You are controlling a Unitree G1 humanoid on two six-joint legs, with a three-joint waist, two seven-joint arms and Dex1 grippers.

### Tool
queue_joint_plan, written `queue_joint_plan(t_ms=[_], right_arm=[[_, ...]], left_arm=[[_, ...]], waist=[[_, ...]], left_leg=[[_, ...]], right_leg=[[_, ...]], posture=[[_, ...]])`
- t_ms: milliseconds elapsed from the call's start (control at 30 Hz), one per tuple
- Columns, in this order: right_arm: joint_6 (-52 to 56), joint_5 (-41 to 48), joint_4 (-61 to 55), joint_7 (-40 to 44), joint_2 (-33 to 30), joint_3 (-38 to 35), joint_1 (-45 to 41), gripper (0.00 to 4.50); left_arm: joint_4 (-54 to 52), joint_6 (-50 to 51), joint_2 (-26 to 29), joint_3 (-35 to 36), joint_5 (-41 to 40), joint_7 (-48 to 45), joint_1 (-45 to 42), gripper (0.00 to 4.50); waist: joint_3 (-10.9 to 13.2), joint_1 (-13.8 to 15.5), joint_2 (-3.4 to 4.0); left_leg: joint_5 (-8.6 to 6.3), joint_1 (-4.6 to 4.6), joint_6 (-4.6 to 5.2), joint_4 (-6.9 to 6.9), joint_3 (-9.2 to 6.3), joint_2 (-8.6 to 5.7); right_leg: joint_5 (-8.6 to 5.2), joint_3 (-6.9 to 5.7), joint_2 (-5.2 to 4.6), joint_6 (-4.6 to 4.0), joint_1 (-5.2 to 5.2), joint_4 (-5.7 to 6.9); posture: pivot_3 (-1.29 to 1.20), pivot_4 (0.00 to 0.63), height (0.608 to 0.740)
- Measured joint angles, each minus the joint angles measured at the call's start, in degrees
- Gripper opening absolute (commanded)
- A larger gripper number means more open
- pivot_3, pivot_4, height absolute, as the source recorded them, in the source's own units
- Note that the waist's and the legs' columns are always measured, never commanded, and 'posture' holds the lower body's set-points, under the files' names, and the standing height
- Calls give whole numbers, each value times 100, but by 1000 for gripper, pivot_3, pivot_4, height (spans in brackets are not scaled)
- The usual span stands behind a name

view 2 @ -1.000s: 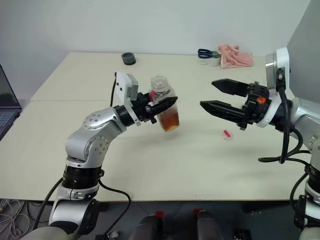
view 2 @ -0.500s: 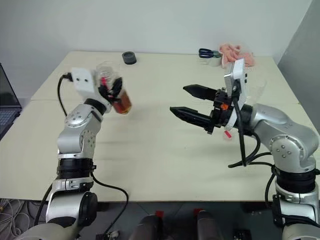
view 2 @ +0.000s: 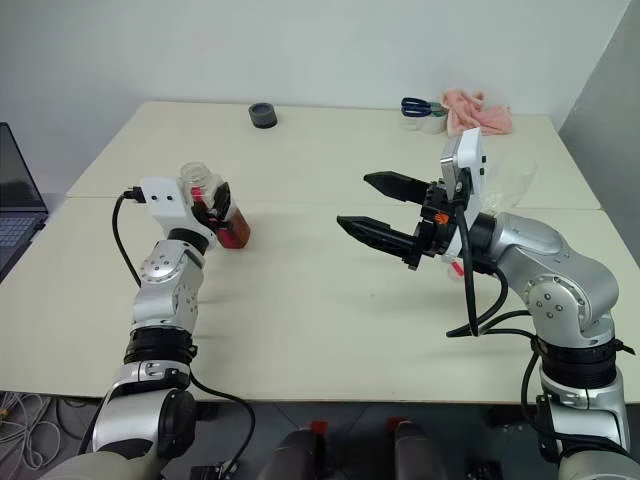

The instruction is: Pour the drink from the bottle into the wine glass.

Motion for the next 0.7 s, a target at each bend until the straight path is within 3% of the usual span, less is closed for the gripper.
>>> queue_joint_plan(t_ms=[67, 367, 500, 700], right_arm=[[-12, -1, -3, 0, -13, -2, 4, 4473], [-33, -2, -70, -95, -137, -57, 215, 4500], [-53, -71, -232, -107, -257, -127, 805, 4500], [-85, -174, -666, -366, -280, -320, 1949, 4500]], left_arm=[[114, -112, 1, 0, -6, -48, -35, 1977], [157, -145, -35, 7, -12, -112, 131, 4480], [-539, 182, -116, 12, -55, 28, 882, 4480], [-2437, 1044, -392, 5, -100, 335, 2706, 4480]], waist=[[0, -1, 0], [-1, -6, -1], [-1, -12, -1], [-5, -9, -1]], left_leg=[[0, 0, 0, 0, 0, -1], [0, 1, 0, -1, 0, 1], [0, 1, 1, -3, 0, 6], [-1, 5, 1, -2, -10, 14]], right_leg=[[0, 0, 0, 0, 0, 0], [0, 1, 0, 0, 1, 0], [0, 8, -5, 0, 1, -1], [0, 8, -8, 0, 4, 2]], posture=[[0, 150, 740], [0, 150, 740], [0, 150, 740], [0, 150, 740]])
